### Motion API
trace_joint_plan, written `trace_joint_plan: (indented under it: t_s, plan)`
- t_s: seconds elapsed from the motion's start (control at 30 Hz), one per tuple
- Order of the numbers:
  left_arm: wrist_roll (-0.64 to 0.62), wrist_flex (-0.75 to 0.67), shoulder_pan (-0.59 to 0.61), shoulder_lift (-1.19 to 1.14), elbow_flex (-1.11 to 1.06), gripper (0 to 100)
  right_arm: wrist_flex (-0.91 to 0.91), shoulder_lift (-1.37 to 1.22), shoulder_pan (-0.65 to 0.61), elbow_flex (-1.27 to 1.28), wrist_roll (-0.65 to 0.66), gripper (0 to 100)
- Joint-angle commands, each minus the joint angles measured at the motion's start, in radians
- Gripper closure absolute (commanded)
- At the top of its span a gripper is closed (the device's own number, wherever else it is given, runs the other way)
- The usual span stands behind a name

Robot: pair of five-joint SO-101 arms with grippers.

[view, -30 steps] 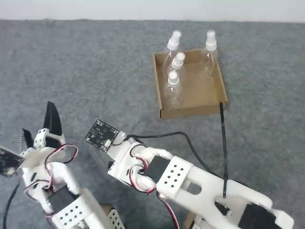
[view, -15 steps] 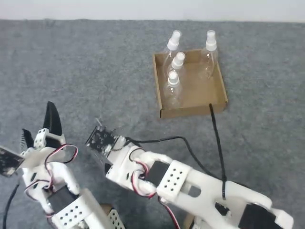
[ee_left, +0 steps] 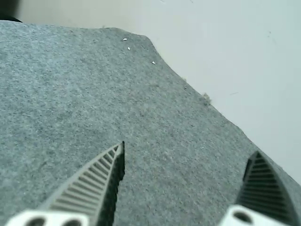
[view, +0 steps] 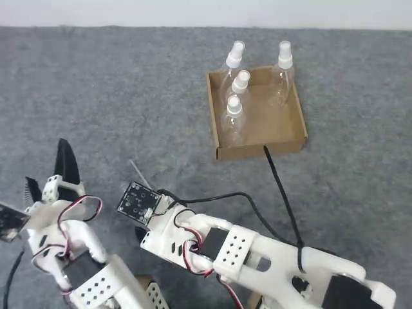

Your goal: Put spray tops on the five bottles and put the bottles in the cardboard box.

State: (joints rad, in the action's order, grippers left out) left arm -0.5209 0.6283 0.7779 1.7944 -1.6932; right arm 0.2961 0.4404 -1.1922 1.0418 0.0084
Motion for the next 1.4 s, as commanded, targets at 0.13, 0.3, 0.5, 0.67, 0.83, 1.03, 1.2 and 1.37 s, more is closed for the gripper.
trace_joint_plan:
  t_s: [0.13,0.3,0.5,0.67,0.83,1.03,1.2,1.37]
  plan:
    - [-0.017,-0.040,0.006,-0.005,0.013,62,-0.038,-0.208,0.015,-0.120,-0.003,72.1]
    - [-0.017,-0.038,0.006,-0.005,0.013,62,-0.036,-0.283,0.071,-0.166,-0.002,72.3]
    - [-0.017,-0.038,0.006,-0.005,0.010,62,0.007,-0.231,0.079,-0.167,0.000,92.7]
    - [-0.017,-0.038,0.006,-0.005,0.010,62,0.085,-0.156,0.081,-0.166,0.058,96.7]
    - [-0.017,-0.038,0.006,-0.005,0.008,62,0.148,-0.091,0.081,-0.161,0.063,96.7]
    - [-0.017,-0.038,0.006,-0.005,0.008,62,0.234,-0.018,0.140,-0.161,0.063,96.7]
    - [-0.017,-0.038,0.006,-0.005,0.008,62,0.285,0.025,0.202,-0.161,0.063,96.7]
    - [-0.017,-0.038,0.006,-0.005,0.008,62,0.309,0.030,0.254,-0.161,0.081,96.7]
